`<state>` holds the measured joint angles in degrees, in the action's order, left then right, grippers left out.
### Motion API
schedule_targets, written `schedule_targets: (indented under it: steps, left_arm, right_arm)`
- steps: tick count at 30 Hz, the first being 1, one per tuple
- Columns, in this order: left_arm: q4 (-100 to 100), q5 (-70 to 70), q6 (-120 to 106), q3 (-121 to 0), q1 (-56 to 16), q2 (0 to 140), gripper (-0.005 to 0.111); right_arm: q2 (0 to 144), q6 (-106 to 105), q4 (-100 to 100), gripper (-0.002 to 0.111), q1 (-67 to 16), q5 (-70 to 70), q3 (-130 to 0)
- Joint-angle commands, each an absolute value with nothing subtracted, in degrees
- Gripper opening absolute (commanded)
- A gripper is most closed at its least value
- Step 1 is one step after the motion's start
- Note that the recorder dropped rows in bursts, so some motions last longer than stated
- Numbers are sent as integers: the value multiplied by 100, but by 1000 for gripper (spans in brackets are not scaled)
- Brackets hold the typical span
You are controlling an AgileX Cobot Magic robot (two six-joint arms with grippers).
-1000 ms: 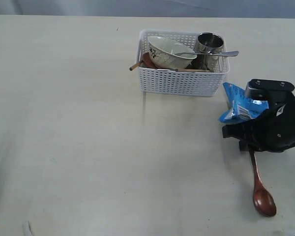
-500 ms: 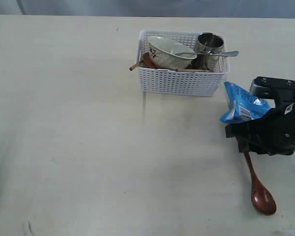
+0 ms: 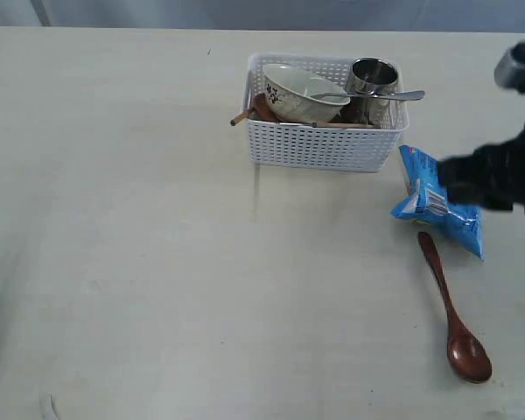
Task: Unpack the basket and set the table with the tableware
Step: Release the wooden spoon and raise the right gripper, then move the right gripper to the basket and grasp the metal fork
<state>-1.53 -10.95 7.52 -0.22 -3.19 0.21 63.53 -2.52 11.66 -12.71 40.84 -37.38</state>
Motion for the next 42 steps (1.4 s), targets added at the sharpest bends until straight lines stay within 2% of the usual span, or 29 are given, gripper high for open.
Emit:
schedule_targets:
  steps: [1,6,12,28,42]
  left_arm:
    - [-175,-1079,730,0,-291,0,5]
    - [-175,-1079,730,0,-291,0,5]
    - [-175,-1079,730,0,-291,0,5]
    - [-175,-1079,730,0,-291,0,5]
    - [-175,-1079,730,0,-291,0,5]
  right_arm:
    - [6871,-289,984,38,-1059,4117,-4908]
    - [8297,-429,1753,41,-115,4723,-6140]
    - [9685,-1568,3357,46,637,5240,-6786]
    - [11465,-2403,4157,45,853,5902,-8238]
    - [11856,-2659,4536,45,839,6175,-8341]
